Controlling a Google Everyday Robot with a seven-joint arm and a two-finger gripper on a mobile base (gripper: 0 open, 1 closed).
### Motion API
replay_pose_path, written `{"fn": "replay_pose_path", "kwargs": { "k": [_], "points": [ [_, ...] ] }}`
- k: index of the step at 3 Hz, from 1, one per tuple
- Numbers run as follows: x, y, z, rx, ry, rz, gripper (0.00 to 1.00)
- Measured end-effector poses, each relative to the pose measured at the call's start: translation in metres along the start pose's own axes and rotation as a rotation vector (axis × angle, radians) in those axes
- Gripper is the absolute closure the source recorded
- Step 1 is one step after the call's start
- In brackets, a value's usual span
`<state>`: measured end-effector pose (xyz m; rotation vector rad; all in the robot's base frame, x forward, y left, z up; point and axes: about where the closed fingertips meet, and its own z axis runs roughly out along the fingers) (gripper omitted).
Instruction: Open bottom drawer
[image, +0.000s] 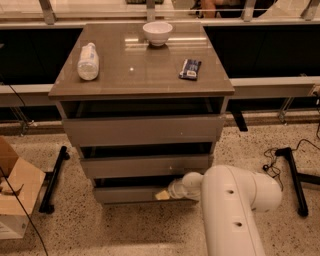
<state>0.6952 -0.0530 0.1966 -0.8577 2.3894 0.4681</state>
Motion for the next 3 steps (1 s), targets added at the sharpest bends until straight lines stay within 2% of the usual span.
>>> {"fn": "replay_pose_path", "kwargs": {
  "k": [1, 2, 3],
  "points": [
    [0.0284, 0.0044, -0.0110, 0.008, 0.106, -0.069, 0.61],
    [0.0277, 0.0046, -0.0119, 0.008, 0.106, -0.069, 0.84],
    [0.0280, 0.0058, -0.0113, 0.006, 0.107, -0.069, 0.81]
  ]
}}
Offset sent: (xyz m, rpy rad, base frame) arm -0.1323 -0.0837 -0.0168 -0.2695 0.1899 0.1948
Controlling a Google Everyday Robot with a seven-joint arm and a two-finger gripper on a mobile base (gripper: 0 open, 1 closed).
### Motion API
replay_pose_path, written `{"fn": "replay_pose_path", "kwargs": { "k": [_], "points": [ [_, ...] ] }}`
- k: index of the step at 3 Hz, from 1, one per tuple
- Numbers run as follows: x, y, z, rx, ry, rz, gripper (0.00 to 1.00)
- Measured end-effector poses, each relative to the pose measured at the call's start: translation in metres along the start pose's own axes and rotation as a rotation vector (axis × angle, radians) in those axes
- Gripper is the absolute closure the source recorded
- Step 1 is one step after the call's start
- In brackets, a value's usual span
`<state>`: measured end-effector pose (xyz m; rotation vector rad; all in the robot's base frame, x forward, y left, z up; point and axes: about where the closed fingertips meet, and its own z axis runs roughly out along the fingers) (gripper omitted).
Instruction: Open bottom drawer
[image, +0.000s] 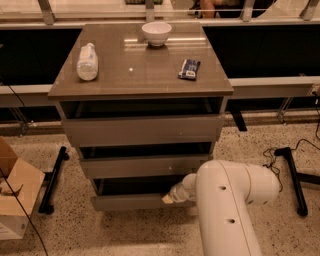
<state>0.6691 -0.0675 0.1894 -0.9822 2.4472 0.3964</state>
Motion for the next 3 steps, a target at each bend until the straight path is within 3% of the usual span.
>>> {"fn": "replay_pose_path", "kwargs": {
  "k": [1, 2, 3],
  "points": [
    [0.000, 0.000, 0.000, 0.000, 0.000, 0.000, 0.58],
    [0.010, 0.008, -0.004, -0.051, 0.023, -0.035, 0.35],
    [0.030, 0.010, -0.013, -0.123, 0.057, -0.113, 0.12]
  ]
}}
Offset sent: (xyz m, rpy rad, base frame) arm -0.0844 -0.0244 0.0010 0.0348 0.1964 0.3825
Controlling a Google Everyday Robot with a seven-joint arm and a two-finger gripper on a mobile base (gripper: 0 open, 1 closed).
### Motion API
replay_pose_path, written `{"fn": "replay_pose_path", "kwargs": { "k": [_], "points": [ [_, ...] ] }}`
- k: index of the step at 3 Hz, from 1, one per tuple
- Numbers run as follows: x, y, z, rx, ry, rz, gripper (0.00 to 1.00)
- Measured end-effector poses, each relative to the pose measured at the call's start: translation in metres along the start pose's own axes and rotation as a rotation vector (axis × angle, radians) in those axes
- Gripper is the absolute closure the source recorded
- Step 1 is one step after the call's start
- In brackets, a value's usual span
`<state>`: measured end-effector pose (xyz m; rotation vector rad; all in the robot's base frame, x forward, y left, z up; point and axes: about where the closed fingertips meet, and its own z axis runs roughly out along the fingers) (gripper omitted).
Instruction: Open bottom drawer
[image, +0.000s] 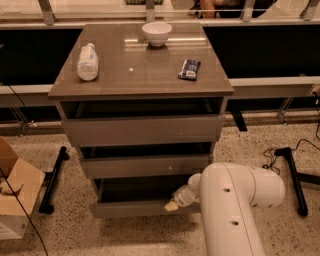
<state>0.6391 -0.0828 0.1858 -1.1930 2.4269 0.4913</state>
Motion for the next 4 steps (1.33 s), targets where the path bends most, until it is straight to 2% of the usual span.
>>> {"fn": "replay_pose_path", "kwargs": {
  "k": [1, 2, 3, 4],
  "points": [
    [0.008, 0.010, -0.004, -0.055, 0.012, -0.024, 0.00],
    [0.042, 0.032, -0.013, -0.194, 0.064, -0.121, 0.00],
    [0.075, 0.074, -0.014, -0.378, 0.107, -0.147, 0.00],
    [0.072, 0.076, -0.020, -0.381, 0.107, -0.147, 0.15]
  ]
}}
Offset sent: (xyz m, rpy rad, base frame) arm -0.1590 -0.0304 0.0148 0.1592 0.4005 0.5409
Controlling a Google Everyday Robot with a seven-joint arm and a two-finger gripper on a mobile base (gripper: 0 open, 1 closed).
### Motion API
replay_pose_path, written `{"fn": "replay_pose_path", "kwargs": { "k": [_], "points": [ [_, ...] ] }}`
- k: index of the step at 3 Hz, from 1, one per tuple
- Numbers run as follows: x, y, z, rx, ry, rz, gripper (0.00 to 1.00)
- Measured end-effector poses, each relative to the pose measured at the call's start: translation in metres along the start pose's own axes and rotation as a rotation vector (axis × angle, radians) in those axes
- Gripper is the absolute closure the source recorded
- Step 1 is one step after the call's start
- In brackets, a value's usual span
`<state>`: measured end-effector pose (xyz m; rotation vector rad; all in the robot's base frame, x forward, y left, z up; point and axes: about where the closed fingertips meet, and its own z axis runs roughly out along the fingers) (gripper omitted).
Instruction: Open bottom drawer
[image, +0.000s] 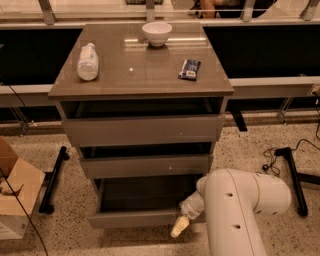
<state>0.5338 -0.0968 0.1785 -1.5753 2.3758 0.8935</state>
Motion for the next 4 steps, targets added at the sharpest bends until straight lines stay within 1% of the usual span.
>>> {"fn": "replay_pose_path", "kwargs": {
  "k": [1, 2, 3, 4],
  "points": [
    [-0.002, 0.002, -0.004, 0.000, 0.000, 0.000, 0.15],
    [-0.003, 0.003, -0.005, 0.000, 0.000, 0.000, 0.00],
    [0.018, 0.050, 0.004, -0.089, -0.006, 0.111, 0.00],
    [0.018, 0.050, 0.004, -0.089, -0.006, 0.111, 0.00]
  ]
}}
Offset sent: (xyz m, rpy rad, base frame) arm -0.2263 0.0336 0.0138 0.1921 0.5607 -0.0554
